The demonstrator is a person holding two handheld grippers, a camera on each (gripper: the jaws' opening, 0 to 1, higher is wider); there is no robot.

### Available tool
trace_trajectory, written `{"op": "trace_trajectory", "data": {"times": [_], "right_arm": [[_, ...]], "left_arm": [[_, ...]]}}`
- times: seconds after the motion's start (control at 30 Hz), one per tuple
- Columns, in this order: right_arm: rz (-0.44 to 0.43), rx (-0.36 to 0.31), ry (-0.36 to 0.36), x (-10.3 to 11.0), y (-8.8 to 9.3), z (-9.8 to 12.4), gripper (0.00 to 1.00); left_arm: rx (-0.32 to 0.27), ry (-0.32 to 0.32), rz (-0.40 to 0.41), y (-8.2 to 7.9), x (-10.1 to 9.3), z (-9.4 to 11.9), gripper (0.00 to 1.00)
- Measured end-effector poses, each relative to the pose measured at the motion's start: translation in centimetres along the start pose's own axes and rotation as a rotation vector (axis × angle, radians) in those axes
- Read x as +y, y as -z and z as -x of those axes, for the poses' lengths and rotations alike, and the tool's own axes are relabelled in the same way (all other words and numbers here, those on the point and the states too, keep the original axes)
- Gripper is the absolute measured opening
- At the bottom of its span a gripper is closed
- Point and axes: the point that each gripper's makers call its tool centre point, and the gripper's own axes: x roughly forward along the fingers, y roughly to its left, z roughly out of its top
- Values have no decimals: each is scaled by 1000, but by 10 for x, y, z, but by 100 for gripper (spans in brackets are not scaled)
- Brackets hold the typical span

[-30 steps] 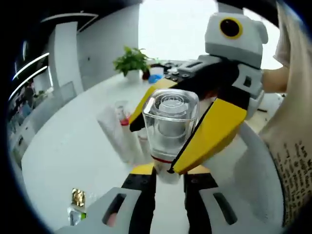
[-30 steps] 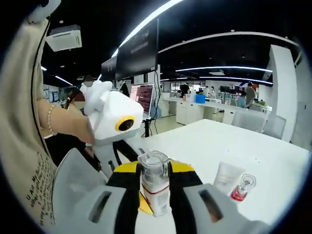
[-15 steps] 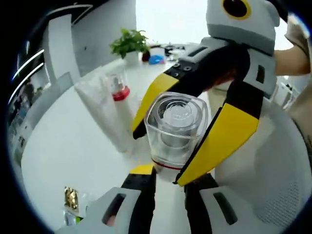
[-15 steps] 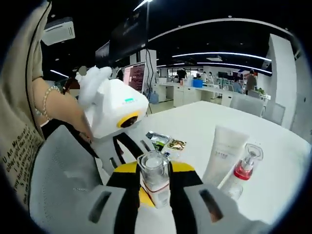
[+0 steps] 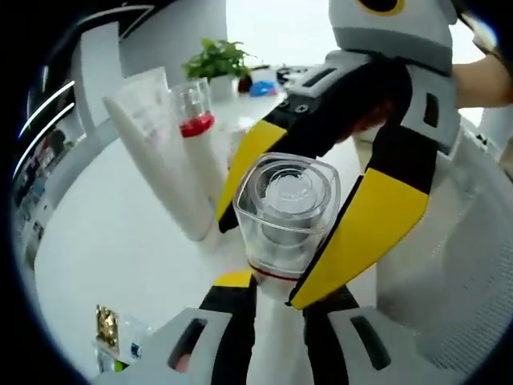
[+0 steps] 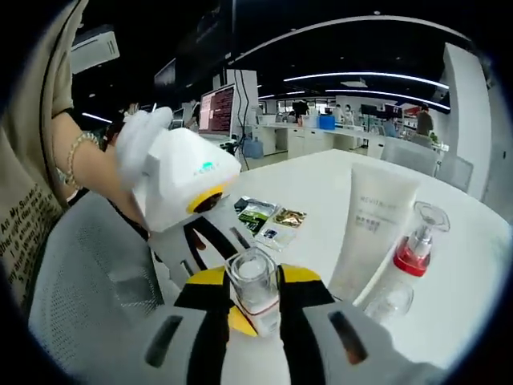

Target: Arrange the skincare products in the storage area until every visible bottle or jar stands upright without overlapping.

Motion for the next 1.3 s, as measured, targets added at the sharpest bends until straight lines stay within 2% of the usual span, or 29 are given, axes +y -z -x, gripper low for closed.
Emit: {"op": "trace_trajectory", "data": {"times": [0.4, 0.63, 0.8, 0.97, 1.3], "right_arm": [[-32, 30, -6, -5, 15, -5, 23], [-56, 4, 16, -14, 14, -4, 24], [-54, -7, 43, -22, 11, 0, 35], [-54, -2, 53, -21, 13, 10, 36], [-72, 1, 86, -13, 16, 34, 46]], "left_arm": [[26, 15, 7, 9, 1, -13, 17], [10, 22, 20, 5, 6, -18, 17], [-5, 26, 30, 0, 9, -22, 17], [-21, 30, 39, -4, 14, -27, 17], [-41, 34, 47, -13, 23, -37, 17]]}}
